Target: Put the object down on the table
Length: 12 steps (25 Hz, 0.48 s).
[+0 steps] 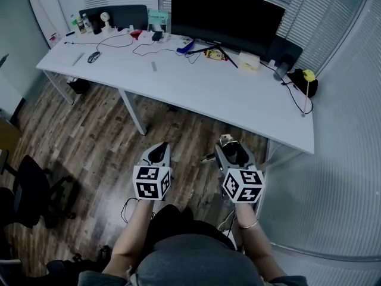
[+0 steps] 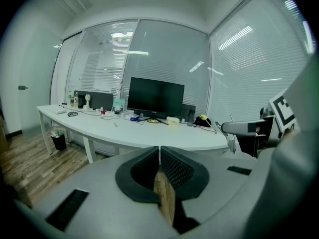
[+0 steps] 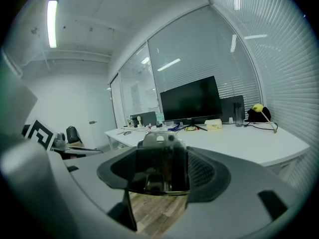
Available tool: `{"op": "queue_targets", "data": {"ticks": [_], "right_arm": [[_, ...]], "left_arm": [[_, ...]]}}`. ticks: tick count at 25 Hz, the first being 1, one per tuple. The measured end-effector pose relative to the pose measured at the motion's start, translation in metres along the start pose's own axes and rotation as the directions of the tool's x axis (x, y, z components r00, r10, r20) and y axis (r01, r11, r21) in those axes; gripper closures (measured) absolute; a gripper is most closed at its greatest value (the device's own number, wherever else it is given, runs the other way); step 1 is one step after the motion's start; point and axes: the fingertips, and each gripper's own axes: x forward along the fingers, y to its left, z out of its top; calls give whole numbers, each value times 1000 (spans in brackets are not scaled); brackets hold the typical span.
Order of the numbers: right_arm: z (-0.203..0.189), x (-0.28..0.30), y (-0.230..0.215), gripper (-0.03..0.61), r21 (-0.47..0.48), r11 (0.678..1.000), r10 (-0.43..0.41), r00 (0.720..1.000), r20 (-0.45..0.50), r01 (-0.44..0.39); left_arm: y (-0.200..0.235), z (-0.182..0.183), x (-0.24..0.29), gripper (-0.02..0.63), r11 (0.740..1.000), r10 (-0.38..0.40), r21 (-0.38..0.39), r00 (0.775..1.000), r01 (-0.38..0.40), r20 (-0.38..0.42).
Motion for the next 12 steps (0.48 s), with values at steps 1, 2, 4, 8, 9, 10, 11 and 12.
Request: {"op": "queue_targets", "data": {"ticks": [1,2,4,8,9,10,11,12], "right_arm": [[0,2,0,288,1,1000,2,1000,0,-2],[1,4,0,288,2,1000,6,1000,0,-6],[0,8,0,288,3,1000,13,1000,0,-13],[3,19,1,288,6,1000,19,1000,1,-19],[4,23,1,288,4,1000,18,1000,1,-18],[5,28,0,288,2,1000,18,1000,0,-18],[5,34,-2,288,0,1000,17,1000,-1,-17],[5,40,-3,288,-2,1000,15,1000,-4,-15]], "left_arm": [[0,-1,0,583,1000,3,-2,1000,-3,0],[0,-2,0,583,1000,6,-4,1000,-6,-1],[2,-5,1,583,1000,12,-10,1000,-13,-5],[11,-7,8,583,1000,20,-15,1000,-20,-17],[14,-7,12,583,1000,21,-18,1000,-21,-17],[18,-7,16,583,1000,23,-21,1000,-23,-18],[22,-8,22,583,999,24,-24,1000,-24,-19],[25,-8,28,583,999,23,-27,1000,-24,-20]]}}
